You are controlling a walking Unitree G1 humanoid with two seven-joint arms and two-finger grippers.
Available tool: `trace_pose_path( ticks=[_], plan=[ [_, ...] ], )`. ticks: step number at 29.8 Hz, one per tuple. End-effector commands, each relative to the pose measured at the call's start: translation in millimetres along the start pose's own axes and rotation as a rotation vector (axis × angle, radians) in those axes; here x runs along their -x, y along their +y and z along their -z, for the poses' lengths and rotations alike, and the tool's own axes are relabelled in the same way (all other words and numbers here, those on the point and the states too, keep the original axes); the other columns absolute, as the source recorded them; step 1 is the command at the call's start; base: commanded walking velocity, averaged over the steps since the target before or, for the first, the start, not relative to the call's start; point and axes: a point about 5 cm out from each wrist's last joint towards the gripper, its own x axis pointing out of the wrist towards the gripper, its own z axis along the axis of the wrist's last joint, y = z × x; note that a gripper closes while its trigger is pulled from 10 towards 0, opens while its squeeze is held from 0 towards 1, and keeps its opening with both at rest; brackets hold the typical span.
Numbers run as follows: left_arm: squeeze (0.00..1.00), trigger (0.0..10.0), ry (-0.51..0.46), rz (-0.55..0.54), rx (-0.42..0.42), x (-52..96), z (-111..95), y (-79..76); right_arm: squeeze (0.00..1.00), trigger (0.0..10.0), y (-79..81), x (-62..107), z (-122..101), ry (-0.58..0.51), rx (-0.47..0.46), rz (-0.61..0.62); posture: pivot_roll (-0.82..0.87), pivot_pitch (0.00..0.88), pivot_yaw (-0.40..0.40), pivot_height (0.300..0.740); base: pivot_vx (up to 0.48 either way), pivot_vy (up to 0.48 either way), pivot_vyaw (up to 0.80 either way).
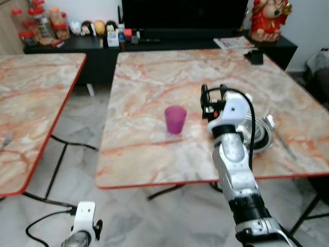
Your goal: Setting the table
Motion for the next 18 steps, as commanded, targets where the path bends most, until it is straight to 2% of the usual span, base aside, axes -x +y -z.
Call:
trace_pose_path(
  ticks=[1,11,18],
  plan=[
    [0.0,10.0,0.01,-0.013,0.013,1.1,3.7,2.2,0.0,10.0,-8.3,0.4,1.1,0.008,0.001,0.034,0.04,0.091,0.012,0.74,0.0,0.48,0.0],
    [0.0,10.0,0.013,-0.031,0.039,2.5,7.7,4.5,0.0,10.0,-7.4,-1.4,0.4,0.011,0.001,0.03,0.04,0.111,-0.001,0.74,0.0,0.48,0.0],
    [0.0,10.0,0.013,-0.031,0.052,2.5,8.5,1.8,0.0,10.0,-4.0,-2.7,1.2,0.02,-0.001,0.013,0.04,0.122,-0.01,0.74,0.0,0.369,0.0]
  ],
)
